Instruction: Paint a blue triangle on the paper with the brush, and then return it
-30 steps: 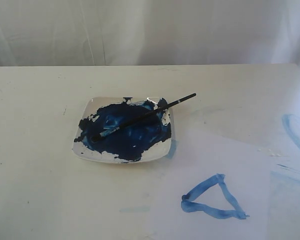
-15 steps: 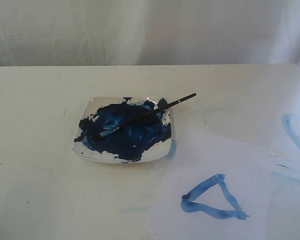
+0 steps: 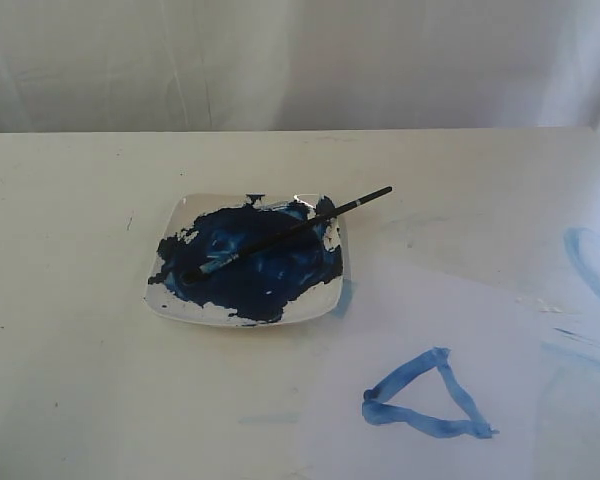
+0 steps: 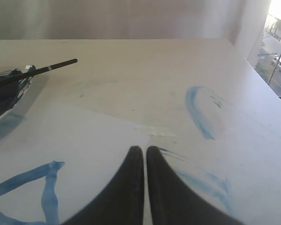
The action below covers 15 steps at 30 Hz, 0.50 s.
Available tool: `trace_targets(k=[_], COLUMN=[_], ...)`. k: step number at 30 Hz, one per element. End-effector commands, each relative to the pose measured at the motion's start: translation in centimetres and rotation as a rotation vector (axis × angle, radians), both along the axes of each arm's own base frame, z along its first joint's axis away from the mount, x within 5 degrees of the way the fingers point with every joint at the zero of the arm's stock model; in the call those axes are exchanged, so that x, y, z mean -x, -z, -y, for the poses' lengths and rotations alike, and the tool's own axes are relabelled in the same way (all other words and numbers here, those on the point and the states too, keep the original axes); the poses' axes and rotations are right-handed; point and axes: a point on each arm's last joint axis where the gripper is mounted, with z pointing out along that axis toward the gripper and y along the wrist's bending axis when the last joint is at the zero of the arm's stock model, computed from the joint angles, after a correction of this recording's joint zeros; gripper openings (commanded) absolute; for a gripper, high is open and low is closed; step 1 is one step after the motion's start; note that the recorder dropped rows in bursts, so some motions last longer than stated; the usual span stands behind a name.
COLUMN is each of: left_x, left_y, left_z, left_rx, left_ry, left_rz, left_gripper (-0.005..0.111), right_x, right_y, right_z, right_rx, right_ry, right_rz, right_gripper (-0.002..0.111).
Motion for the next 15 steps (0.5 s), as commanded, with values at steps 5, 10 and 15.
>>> trace_targets(k=[5,10,15], left_x=[0.01,0.01,0.01], left_y=[-0.03,-0.03,-0.03], left_z=[0.17,0.17,0.17], left_rx=[0.006,0.006,0.006], left_ry=[0.030,0.030,0.030], left_rz=[0.009,0.009,0.009], left_gripper=[0.000,0.000,0.000], right_x=[-0.03,-0.03,-0.02], right_y=[-0.08,-0.06,-0.02], right_z=[0.35,0.40,0.41], right_rx=[0.025,0.026,0.026], right_ry=[0.053,0.063,0.063], right_rz=[0.019,0.016,0.012], right_gripper=[0.003,0.003,0.003])
